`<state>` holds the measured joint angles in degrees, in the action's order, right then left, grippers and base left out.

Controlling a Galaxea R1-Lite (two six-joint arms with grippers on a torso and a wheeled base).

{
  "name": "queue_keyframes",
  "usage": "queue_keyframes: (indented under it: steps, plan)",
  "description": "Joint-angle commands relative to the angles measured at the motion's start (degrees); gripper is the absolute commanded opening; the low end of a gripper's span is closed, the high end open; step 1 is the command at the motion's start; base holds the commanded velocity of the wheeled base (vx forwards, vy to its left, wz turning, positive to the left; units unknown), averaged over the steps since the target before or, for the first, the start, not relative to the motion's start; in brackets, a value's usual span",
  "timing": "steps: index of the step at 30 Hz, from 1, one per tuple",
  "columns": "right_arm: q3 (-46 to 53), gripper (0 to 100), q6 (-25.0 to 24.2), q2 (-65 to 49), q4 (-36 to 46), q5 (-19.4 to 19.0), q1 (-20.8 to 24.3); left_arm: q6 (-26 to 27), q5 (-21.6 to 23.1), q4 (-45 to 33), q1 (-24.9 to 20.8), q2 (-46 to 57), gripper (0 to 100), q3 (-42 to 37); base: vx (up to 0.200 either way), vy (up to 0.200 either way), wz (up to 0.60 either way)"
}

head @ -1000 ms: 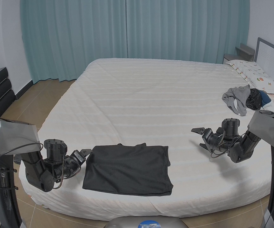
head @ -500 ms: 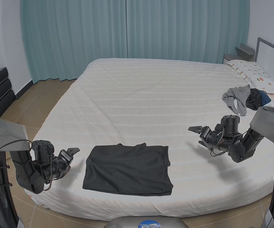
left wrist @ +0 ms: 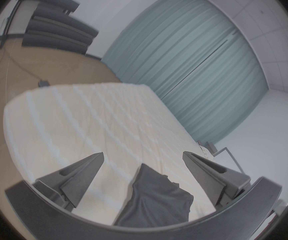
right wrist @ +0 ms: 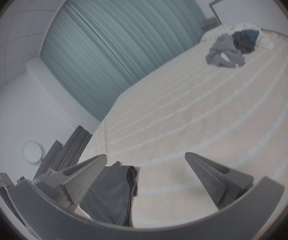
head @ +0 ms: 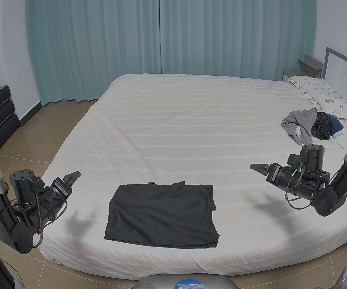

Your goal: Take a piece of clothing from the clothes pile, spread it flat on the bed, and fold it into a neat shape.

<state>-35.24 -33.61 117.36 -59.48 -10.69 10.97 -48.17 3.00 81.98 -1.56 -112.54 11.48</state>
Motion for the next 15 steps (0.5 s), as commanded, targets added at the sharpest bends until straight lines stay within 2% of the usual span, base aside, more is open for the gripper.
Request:
queue_keyframes:
  steps: [1, 3, 5, 9, 10, 15]
  plan:
    - [10.1, 100, 5.0, -16.2, -3.1, 2.0, 0.4, 9.0, -4.6, 0.5, 0.2, 14.4, 100, -3.4, 0.000, 0.000, 0.00]
    - [11.4, 100, 6.0, -18.2, -3.2, 2.0, 0.4, 10.3, -5.6, 0.5, 0.2, 15.7, 100, -3.5, 0.000, 0.000, 0.00]
    - [16.7, 100, 8.9, -25.1, -3.2, 1.8, 0.5, 12.8, -7.3, 0.5, 0.1, 20.8, 100, -4.7, 0.000, 0.000, 0.00]
    - [21.4, 100, 11.9, -31.6, -3.1, 1.4, 0.5, 14.9, -7.3, 0.5, 0.1, 26.1, 100, -6.3, 0.000, 0.000, 0.00]
    - [24.7, 100, 13.9, -36.3, -3.1, 1.4, 0.5, 17.2, -7.4, 0.5, 0.2, 29.4, 100, -7.8, 0.000, 0.000, 0.00]
    - [31.1, 100, 18.1, -46.3, -2.2, 1.4, 0.5, 22.2, -7.4, 0.4, 0.2, 36.7, 100, -11.5, 0.000, 0.000, 0.00]
